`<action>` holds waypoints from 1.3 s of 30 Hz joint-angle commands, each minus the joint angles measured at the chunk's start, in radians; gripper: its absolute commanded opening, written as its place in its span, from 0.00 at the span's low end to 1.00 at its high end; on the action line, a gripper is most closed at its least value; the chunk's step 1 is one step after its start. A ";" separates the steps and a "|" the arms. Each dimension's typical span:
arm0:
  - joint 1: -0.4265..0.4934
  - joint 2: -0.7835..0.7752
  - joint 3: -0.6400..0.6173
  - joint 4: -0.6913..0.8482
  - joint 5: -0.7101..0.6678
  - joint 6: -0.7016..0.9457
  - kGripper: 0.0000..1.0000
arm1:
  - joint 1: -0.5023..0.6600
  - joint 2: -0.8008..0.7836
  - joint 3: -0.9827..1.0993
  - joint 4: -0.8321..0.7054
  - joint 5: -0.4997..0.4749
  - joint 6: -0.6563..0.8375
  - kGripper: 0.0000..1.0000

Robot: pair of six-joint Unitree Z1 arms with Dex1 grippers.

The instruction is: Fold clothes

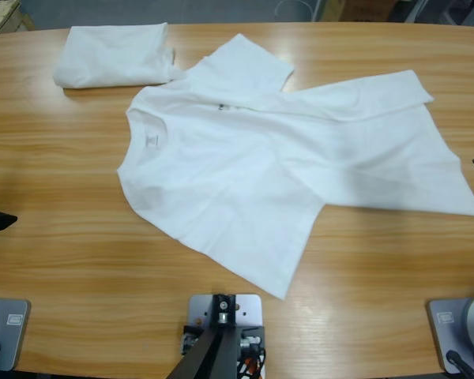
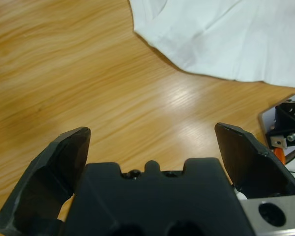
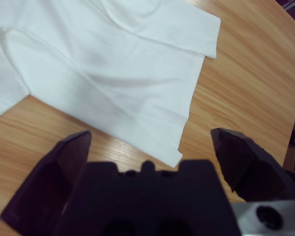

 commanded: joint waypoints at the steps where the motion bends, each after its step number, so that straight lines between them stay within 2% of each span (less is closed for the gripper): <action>1: -0.007 0.042 -0.011 0.021 -0.006 -0.010 1.00 | -0.011 0.012 0.027 -0.009 0.018 0.013 1.00; 9: -0.007 0.041 -0.011 0.023 -0.012 -0.033 1.00 | -0.011 0.011 0.027 -0.009 0.018 0.013 1.00; 12: -0.027 -0.027 0.050 -0.046 -0.115 -0.190 0.97 | -0.011 0.003 0.030 -0.008 0.018 0.013 1.00; 15: -0.121 -0.026 0.107 -0.171 -0.151 -0.391 0.91 | -0.011 0.006 0.029 -0.007 0.018 0.013 1.00; 17: -0.239 0.050 0.122 -0.324 -0.128 -0.548 0.90 | -0.011 0.008 0.029 -0.006 0.026 0.008 1.00; 20: -0.394 0.235 0.068 -0.406 -0.035 -0.744 0.91 | -0.011 0.008 0.029 -0.006 0.029 0.007 1.00; 25: -0.538 0.500 -0.016 -0.479 0.000 -1.053 0.90 | -0.011 0.005 0.030 -0.006 0.033 0.005 1.00; 27: -0.568 0.552 -0.026 -0.494 0.020 -1.150 0.90 | -0.011 0.005 0.030 -0.006 0.033 0.005 1.00; 29: -0.582 0.593 0.008 -0.590 0.024 -1.229 0.89 | -0.011 0.005 0.030 -0.006 0.033 0.005 1.00; 39: -0.661 0.757 0.010 -0.771 0.073 -1.448 0.89 | -0.011 0.000 0.030 -0.007 0.043 0.001 1.00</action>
